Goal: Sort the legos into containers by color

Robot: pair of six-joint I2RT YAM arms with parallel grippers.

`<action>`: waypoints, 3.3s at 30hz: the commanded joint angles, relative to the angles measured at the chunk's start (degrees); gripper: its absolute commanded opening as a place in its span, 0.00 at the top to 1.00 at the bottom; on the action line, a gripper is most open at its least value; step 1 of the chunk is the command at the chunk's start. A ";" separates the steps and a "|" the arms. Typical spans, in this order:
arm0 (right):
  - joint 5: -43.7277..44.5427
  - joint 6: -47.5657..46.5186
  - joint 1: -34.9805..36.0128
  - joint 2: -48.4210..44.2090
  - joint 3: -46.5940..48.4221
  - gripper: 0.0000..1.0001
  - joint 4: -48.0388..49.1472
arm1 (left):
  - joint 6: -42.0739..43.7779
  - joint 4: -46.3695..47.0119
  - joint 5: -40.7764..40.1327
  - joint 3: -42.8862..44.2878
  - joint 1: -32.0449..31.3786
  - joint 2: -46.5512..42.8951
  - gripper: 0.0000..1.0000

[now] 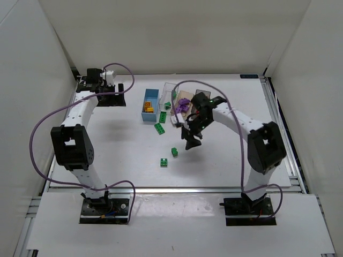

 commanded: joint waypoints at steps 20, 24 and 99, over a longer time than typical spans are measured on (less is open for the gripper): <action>13.39 4.89 9.93 10.80 -5.77 0.30 17.44 | 0.11 1.79 -1.81 -2.95 -1.32 -0.90 0.01; 12.52 4.62 10.29 10.71 -6.47 0.29 16.91 | 0.02 1.79 -1.99 -3.03 -1.41 -0.46 0.01; 21.75 53.04 -5.00 28.59 46.80 0.09 28.24 | 33.66 -19.45 36.41 1.18 -6.49 -2.57 0.01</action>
